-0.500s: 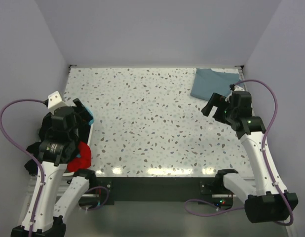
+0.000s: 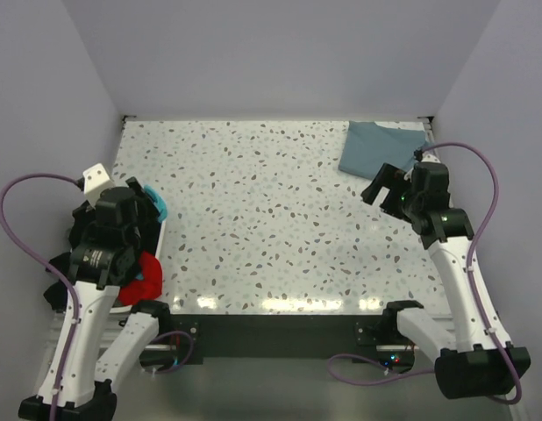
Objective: Fold and stack the t-shirts
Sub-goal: Grab the tshirt from the pile
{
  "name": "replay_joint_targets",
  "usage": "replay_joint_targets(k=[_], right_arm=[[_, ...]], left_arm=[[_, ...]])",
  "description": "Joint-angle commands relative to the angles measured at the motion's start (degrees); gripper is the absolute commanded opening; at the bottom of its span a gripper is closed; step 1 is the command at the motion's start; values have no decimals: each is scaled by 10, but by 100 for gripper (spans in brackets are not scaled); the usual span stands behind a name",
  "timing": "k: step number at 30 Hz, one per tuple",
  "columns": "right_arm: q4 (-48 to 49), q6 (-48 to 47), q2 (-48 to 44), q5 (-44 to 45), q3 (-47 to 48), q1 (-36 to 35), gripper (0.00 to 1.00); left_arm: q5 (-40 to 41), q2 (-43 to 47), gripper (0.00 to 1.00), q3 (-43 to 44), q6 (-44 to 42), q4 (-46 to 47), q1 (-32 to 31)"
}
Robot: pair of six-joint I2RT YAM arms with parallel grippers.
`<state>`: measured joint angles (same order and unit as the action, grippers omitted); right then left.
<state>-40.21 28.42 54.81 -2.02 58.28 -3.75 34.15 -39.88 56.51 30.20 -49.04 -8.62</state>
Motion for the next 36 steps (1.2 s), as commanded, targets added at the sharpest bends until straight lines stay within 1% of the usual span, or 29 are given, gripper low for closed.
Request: replay_joint_targets(k=[1,4,6,9,10,12,15,19,22,27,28,29,30,31,33,34,35,36], right_arm=[[28,15,17,3,6,-1,99],[37,13,35,1,10,-1,99],[38,8,43,-1,18,-1,99],[39,-4,55,0,19,-1,99],[40,-8,57,-2,17,0,99],[45,-12,58,-7,7,0,99],[55,-15,62,-18,-11,-1,99],[62,-18,74,-32,-26,-1,99],[68,-18,84,-40,-30,0,99],[79,-20,92,-45,-33,0,99],[80,-20,92,-45,-34,0,99],[82,-19,92,-46,-36,-1,99],[84,-18,92,-48,-40,1,99],[84,-17,90,-54,-41,0,99],[82,-15,91,-60,-43,0,99],[80,-14,91,-62,-43,0,99],[74,-13,90,-65,-41,0,99],[72,-12,90,-69,-39,0,99]], left_arm=[[47,-33,100,20,-16,-5,4],[52,-63,100,4,-5,14,9],[36,-85,100,-10,15,19,17],[15,-112,100,-26,42,14,40],[10,-116,100,-30,47,11,61],[-3,-121,100,-39,48,17,96],[-22,-125,100,-54,31,42,132],[-42,-164,100,-69,29,66,161],[-76,-188,100,-81,22,96,178],[-86,-222,100,-115,7,125,202],[-87,-224,91,-119,6,127,214],[-90,-225,81,-121,3,128,217],[-97,-222,67,-123,-4,130,222],[-102,-210,45,-122,-12,134,222],[-101,-195,25,-113,-16,133,222],[-98,-190,7,-106,-16,127,222],[-100,-182,0,-97,-16,120,222],[-104,-179,0,-71,-12,114,222]])
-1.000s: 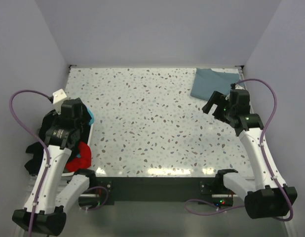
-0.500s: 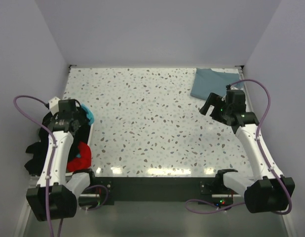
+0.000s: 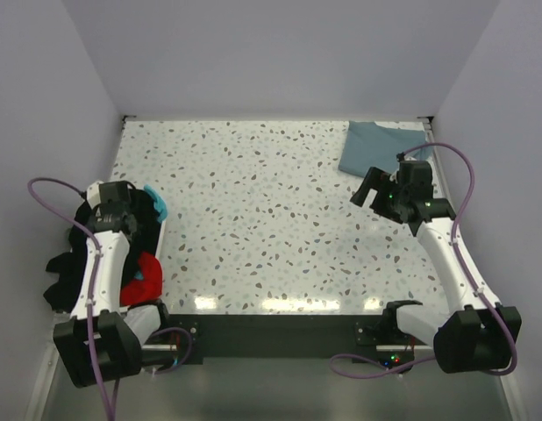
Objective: Fold and stack the t-shirts
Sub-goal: Grab the tshirt from the pile
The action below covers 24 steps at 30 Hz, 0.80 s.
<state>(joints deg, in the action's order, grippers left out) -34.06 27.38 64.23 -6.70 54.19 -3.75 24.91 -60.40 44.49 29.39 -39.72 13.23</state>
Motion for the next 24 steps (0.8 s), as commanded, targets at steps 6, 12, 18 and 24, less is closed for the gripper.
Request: replay_joint_targets(k=[6,12,18,24], right_arm=[[-14,11,-16,-15,24,0,99],[-18,23,-18,-7,42,0,99],[-21,23,1,-5,66,0,99],[-15,28,15,-6,81,0,99]], left_arm=[[-89,59,0,174,24,26,4],[-185,76,0,279,4,53,3],[-375,38,0,383,-22,97,2],[-522,-37,0,527,2,154,-2]])
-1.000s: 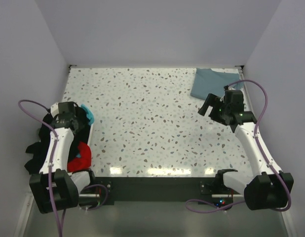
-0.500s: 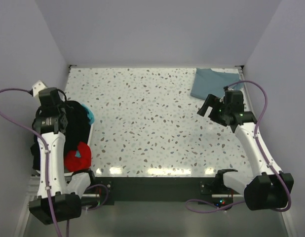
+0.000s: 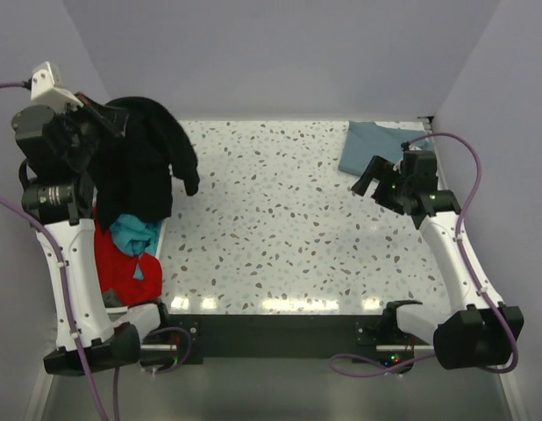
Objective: Fold and stack the t-shirts
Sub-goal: Grab the tshirt from the pile, then move the tshirt to the center of the board
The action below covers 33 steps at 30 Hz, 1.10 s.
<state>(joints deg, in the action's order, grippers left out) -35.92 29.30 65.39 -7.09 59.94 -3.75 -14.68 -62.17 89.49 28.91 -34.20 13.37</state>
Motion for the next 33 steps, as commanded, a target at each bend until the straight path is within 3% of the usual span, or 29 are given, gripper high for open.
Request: replay_joint_targets(k=[1,5,8,12,19,22,23,24,25,27,33], right_arm=[[5,10,4,-2,24,0,99],[9,12,1,1,17,0,99],[6,15,-3,5,15,0,99],[1,16,-10,15,16,1,99],[-17,15,-19,32,18,-1,99],[-20,22,-30,33,2,0,99],[-19,24,-33,34,-8,0,99],[-18,26,-36,34,-13,0,99],[-17,29,-38,31,-18,0,99],[-17,24,-41,31,-32,-1,98],[-35,-5,-40,45,-66,-2,98]], left_arm=[[-140,-35,0,96,14,113,-4],[-196,-73,0,193,72,185,-12],[-212,-92,0,210,136,239,-30],[-179,-104,0,191,120,253,-137],[-113,-131,0,107,43,177,-305],[-107,-130,0,12,9,160,-330],[-107,-131,0,-59,-4,160,-331],[-99,-135,24,-97,-15,156,-331],[-82,-152,40,-133,-24,143,-331],[-36,-178,66,-208,-56,97,-332],[25,-130,71,-327,-113,69,-347]])
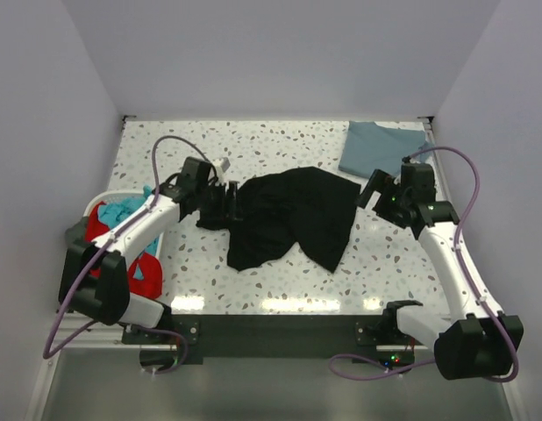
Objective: Fold and stack the t-shirts
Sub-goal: Move the tshirt to the center of the board, then flatten the tshirt out
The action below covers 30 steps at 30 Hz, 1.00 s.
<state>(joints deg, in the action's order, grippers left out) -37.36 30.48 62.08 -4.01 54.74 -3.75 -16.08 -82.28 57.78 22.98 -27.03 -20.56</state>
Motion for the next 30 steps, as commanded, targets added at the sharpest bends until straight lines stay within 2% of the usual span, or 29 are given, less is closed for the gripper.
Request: replay_joint_targets(k=[1,5,10,16,23,30], right_arm=[[-22,-17,-5,14,-25,-3,98],[-7,-10,22,1,-53,-7,96],[32,24,70,-14,-85,-8,95],[43,31,121,-19,-80,-32,94],[48,38,171,-1,-75,-82,93],[76,46,222,23,-77,-101,91]], left_arm=[[41,82,71,-26,-58,-7,-8],[8,71,70,-63,-55,-31,-11],[-11,59,70,-131,-29,-14,-31],[-29,32,70,-170,-11,9,-51],[-43,2,70,-182,30,74,-63],[-36,-43,70,-181,29,89,-64]])
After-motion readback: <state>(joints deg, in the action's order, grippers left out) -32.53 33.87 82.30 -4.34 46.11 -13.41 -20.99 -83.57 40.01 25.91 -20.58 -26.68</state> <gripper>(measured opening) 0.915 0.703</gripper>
